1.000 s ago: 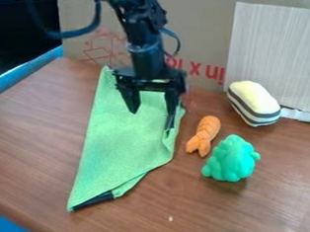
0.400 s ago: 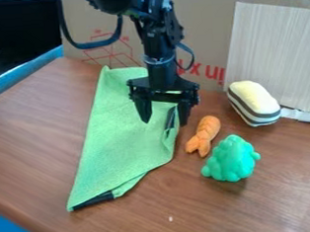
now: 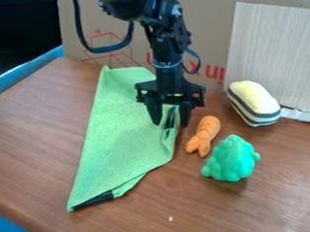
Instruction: Unfold the cloth from top right to bottom left
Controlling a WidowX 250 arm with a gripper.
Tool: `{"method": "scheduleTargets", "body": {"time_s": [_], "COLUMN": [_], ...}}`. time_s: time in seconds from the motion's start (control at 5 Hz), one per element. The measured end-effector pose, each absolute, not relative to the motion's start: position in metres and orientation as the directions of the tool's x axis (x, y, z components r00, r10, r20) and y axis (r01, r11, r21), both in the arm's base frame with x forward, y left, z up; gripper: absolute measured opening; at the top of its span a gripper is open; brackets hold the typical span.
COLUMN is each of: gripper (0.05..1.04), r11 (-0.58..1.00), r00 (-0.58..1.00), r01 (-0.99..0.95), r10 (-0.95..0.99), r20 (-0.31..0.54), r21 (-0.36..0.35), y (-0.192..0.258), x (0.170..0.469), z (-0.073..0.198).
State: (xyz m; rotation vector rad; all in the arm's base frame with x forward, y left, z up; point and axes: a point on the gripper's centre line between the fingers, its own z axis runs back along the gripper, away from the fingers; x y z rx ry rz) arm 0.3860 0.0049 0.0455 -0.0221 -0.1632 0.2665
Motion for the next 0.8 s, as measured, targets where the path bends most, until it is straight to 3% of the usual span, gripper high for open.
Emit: {"method": "scheduleTargets", "body": {"time_s": [0.2, 0.4, 0.6, 0.8], "gripper": [0.373, 0.164, 0.072, 0.061], "r11": [0.962, 0.962, 0.96, 0.953], "r00": [0.951, 0.951, 0.952, 0.953], "r01": [-0.267, -0.267, -0.27, -0.272], "r10": [0.271, 0.272, 0.277, 0.286], "r20": [0.15, 0.146, 0.127, 0.103], "r21": [-0.048, -0.05, -0.074, -0.135], "y": [0.005, 0.004, 0.006, 0.021], "x": [0.385, 0.387, 0.386, 0.387], "z": [0.045, 0.045, 0.046, 0.051]}}
